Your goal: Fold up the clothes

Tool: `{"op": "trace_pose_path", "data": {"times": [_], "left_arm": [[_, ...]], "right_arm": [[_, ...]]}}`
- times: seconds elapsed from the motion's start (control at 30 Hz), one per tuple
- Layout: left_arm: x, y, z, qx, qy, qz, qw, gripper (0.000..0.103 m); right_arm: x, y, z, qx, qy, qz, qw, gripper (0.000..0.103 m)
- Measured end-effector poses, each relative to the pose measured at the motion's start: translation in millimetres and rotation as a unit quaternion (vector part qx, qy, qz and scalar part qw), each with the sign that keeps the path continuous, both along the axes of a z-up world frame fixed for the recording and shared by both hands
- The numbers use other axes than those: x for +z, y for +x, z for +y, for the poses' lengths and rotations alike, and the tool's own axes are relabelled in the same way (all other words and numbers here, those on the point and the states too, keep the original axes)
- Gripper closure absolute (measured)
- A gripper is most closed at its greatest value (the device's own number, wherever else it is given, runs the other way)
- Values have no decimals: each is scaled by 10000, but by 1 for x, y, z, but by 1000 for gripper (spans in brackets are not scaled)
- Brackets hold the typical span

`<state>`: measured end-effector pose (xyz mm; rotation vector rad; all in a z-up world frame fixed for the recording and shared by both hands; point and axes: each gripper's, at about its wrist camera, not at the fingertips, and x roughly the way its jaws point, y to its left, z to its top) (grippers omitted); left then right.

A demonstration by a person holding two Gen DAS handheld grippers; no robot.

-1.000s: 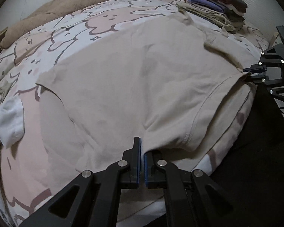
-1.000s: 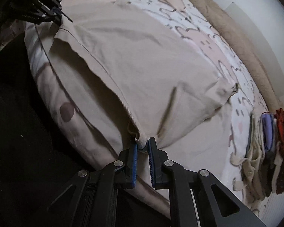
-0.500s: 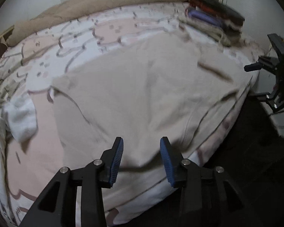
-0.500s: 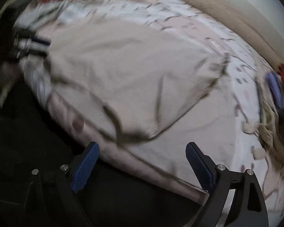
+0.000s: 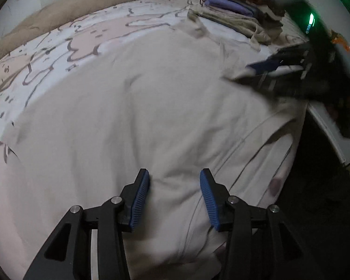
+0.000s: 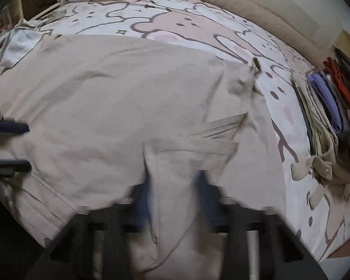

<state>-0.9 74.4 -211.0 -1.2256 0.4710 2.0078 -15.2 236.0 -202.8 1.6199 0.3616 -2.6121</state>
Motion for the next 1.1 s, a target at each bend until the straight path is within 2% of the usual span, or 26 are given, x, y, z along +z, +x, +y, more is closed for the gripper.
{"op": "trace_pose_path", "data": {"times": [0.07, 0.17, 0.23, 0.33, 0.43, 0.53, 0.7, 0.77, 0.8, 0.83, 0.9, 1.0, 1.1], "left_arm": [[-1, -1, -2, 12, 15, -67, 10000, 58], [-2, -1, -3, 2, 12, -117, 9999, 58], [-3, -1, -3, -17, 2, -126, 9999, 58], [-4, -1, -3, -26, -11, -137, 9999, 58], [7, -4, -3, 39, 24, -237, 9997, 58], [42, -11, 4, -53, 349, -111, 9993, 58], [94, -39, 48, -507, 596, 639, 9949, 58], [99, -58, 70, -577, 550, 1005, 9917, 58], [99, -67, 79, -580, 519, 1137, 9905, 57], [96, -79, 84, -514, 500, 1162, 9906, 57], [82, -108, 95, -259, 521, 1050, 9928, 57], [55, -143, 103, 175, 455, 976, 9940, 57], [26, -165, 104, 515, 314, 944, 9937, 58]], "right_arm": [[9, 4, 21, -307, -155, 91, 9994, 90], [28, 25, 62, -963, -395, 175, 9944, 90], [29, 37, 84, -1347, -460, 134, 9897, 90], [10, 53, 121, -1957, -449, -79, 9796, 90], [11, 65, 140, -2250, -1036, -29, 9688, 90], [31, 68, 149, -2271, -1816, 235, 9565, 90], [70, 30, 160, -1926, -2736, 727, 9396, 89], [79, 0, 157, -1695, -2476, 826, 9503, 88], [81, -16, 156, -1614, -2375, 828, 9543, 86], [82, -32, 155, -1534, -2275, 829, 9580, 77], [81, -63, 154, -1452, -2237, 876, 9598, 32], [77, -103, 152, -1276, -2150, 849, 9645, 31], [62, -144, 153, -1179, -2242, 470, 9663, 31]]}}
